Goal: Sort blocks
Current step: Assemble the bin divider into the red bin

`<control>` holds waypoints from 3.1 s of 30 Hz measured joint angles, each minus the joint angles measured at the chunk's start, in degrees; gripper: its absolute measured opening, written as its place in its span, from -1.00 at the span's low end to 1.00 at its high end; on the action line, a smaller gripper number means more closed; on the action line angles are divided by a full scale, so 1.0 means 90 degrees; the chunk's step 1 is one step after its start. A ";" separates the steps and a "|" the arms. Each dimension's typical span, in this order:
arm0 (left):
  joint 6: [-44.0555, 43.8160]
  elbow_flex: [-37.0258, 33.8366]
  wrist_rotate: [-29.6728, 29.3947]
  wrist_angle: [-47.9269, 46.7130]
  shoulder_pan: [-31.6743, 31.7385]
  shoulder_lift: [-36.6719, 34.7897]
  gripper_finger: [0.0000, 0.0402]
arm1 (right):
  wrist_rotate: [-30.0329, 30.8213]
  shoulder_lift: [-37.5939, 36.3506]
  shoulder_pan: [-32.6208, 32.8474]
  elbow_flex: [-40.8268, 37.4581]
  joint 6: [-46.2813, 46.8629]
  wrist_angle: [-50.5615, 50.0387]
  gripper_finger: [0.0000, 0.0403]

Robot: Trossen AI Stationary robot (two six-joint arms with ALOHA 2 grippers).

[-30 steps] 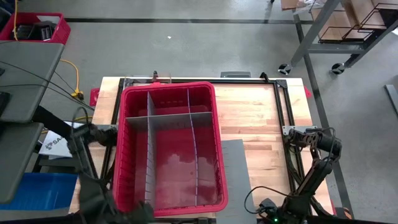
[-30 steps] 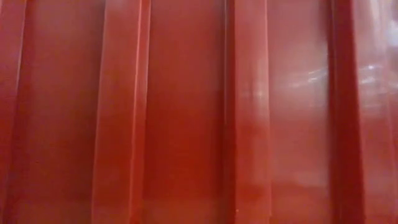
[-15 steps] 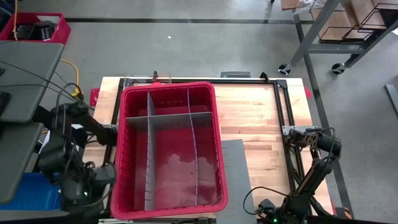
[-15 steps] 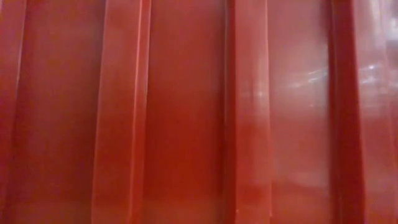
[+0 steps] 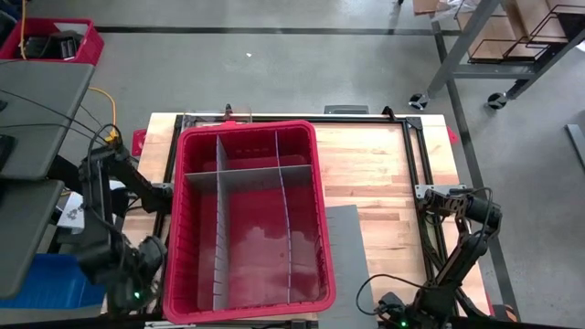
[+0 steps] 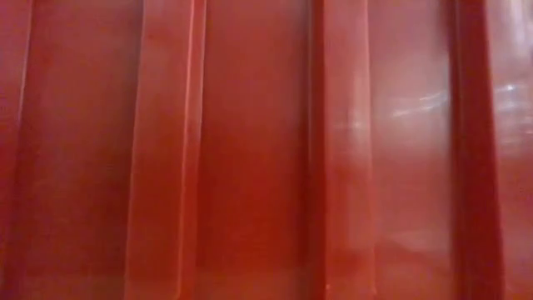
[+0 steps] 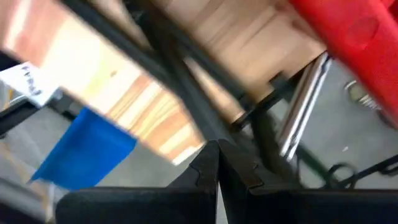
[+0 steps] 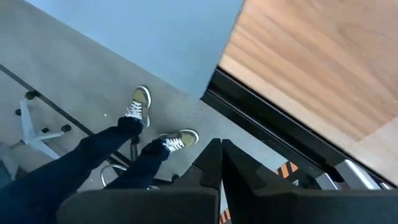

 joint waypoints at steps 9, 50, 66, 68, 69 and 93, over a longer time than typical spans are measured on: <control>0.0105 -0.0870 -0.1333 0.1693 0.0023 0.0007 -1.00 | 0.0510 -0.0207 0.0043 0.0007 -0.0151 -0.0003 -1.00; 0.0961 -0.0990 -0.1943 0.2443 0.0278 0.0443 -1.00 | 0.1224 -0.0039 -0.0647 0.0120 -0.0056 -0.1793 -1.00; 0.1001 -0.0980 -0.2054 0.2656 0.0278 0.0666 -1.00 | 0.2944 -0.0313 -0.0235 0.0151 -0.0404 -0.0422 -1.00; 0.1032 -0.0980 -0.2215 0.2839 0.0323 0.0723 -1.00 | 0.2621 -0.0319 -0.0063 0.0168 -0.0335 -0.0416 -1.00; 0.1063 -0.0980 -0.2278 0.2940 0.0356 0.0767 -1.00 | 0.2546 -0.0320 0.0028 0.0168 -0.0259 -0.0445 -1.00; 0.1341 -0.1002 -0.4053 0.3621 0.1951 0.1506 -1.00 | 0.2330 -0.0347 -0.0440 0.0172 -0.0132 -0.1031 -1.00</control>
